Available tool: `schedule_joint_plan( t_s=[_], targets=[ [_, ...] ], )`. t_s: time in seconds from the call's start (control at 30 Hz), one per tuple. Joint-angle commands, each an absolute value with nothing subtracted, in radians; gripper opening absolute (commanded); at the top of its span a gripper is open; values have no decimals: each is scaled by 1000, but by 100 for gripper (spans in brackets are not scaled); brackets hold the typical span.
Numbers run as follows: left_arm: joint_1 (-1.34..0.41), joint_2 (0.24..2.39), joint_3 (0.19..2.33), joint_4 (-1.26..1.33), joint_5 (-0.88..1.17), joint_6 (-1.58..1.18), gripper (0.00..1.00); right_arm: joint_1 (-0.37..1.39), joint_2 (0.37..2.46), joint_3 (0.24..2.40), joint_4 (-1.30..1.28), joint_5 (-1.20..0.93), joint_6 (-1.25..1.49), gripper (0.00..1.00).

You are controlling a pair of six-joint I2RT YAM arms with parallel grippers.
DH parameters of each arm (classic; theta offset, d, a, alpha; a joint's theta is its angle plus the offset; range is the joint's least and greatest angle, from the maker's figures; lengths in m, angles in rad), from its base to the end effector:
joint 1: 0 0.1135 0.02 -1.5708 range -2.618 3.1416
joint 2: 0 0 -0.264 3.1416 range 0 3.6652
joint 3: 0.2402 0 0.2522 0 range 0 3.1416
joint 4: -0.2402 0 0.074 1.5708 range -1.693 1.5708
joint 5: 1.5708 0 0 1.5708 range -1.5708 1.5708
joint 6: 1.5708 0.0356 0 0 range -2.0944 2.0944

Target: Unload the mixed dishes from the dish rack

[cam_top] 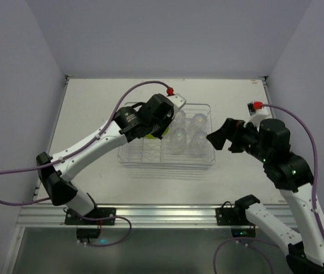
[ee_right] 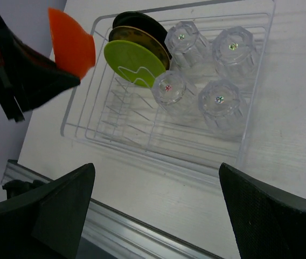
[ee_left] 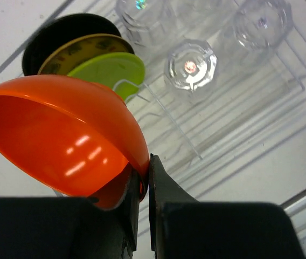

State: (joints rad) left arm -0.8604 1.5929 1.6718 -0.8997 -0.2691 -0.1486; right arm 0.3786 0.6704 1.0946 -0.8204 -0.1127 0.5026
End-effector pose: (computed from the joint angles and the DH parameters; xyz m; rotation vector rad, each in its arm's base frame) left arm 0.2283 -0.2509 0.3773 0.7035 2.2528 -0.1691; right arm 0.1031 0.0453 0.3908 0.0497 2.0281 0.6790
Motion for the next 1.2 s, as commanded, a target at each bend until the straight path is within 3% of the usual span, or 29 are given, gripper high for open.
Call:
schedule_joint_plan(
  t_s=[0.0,0.13,0.27,0.4,0.7,0.83,0.97,1.0,1.17],
  targets=[
    [-919,1508,1609,-956,-285,-31,0,377,825,1242,-808,-221,463,99],
    [-1092,1436,1500,-913,-258,49,0,376,896,1273,-729,-209,506,99],
    [-1147,1384,1437,-877,-65,135,0,376,995,1313,-695,-316,522,99],
    [-1221,1318,1332,-816,-54,257,0,399,1133,1390,-779,-435,422,99],
    [-1282,1382,1322,-882,-78,370,0,701,1296,1424,-1008,-172,262,95],
    [-1301,1399,1341,-887,-110,385,0,732,1344,1416,-1040,-135,249,77],
    [-1308,1408,1347,-881,-123,390,0,765,1388,1430,-1064,-103,249,47],
    [-1307,1410,1347,-876,-124,393,0,772,1397,1434,-1081,-97,247,35],
    [-1310,1416,1347,-876,-135,397,0,793,1430,1428,-1098,-61,250,28]
  ],
)
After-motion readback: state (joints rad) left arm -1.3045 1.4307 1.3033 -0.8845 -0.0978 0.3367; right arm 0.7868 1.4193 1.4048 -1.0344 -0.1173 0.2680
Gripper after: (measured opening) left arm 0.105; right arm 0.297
